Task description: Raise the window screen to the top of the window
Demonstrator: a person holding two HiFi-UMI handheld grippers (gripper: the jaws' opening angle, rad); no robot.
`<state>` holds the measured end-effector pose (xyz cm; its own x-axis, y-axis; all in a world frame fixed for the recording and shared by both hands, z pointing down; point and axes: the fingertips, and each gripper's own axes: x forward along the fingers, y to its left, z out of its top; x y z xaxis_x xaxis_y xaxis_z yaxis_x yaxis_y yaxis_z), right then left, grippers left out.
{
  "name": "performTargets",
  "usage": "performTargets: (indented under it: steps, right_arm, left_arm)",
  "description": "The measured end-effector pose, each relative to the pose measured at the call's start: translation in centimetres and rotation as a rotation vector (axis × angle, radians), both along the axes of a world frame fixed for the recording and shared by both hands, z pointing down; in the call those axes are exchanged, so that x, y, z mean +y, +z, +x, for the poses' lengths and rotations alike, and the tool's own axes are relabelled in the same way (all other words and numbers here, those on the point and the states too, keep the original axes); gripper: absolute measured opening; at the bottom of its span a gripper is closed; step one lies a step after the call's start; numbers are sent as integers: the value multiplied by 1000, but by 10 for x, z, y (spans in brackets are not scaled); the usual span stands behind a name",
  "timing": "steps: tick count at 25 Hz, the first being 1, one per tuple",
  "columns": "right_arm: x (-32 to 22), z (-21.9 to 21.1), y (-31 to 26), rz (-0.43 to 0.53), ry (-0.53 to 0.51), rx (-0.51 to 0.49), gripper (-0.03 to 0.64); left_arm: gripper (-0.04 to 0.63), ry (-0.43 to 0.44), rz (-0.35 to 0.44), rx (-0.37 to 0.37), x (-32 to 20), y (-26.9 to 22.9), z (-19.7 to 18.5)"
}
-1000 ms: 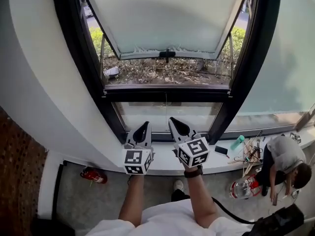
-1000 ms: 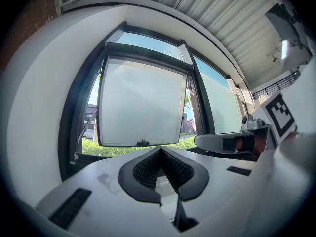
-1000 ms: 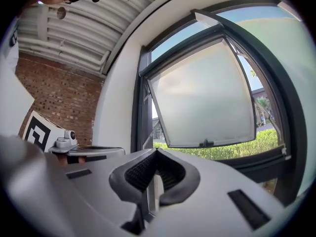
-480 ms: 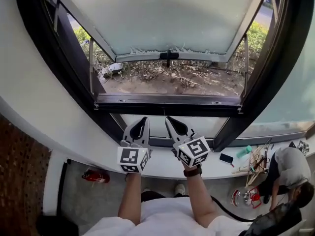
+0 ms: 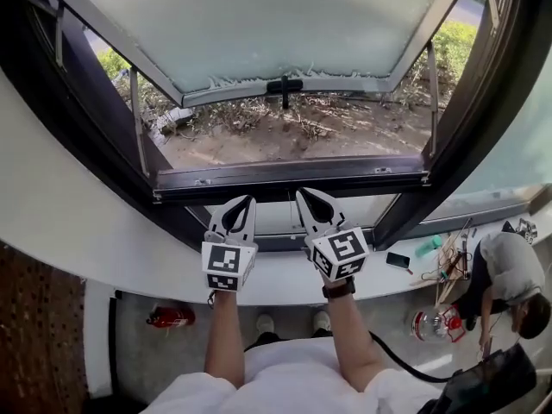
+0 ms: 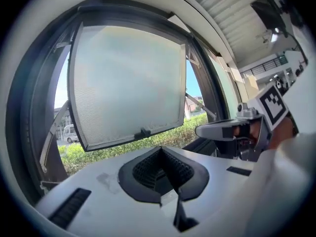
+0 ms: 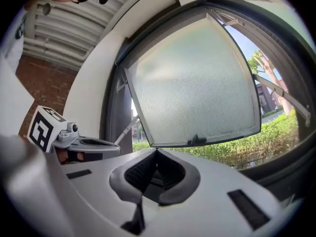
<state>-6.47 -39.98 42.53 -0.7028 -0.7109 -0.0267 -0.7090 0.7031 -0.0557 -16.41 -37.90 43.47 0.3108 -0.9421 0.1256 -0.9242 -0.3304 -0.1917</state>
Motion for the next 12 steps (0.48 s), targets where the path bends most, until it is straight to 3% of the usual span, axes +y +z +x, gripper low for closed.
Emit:
performTargets:
  steps: [5,9,12]
  right_arm:
    - [-3,-6,22,-57,26,13,-5]
    - [-6,-9,43,-102,46,50,-5]
    - [-9,-5,60,-131,63,70,-5]
  left_arm:
    - [0,96,-37,-199,-11,30,17]
    - [33,142,-71,-525,-23,60,23]
    - [96,178,-98,-687,-30,80,27]
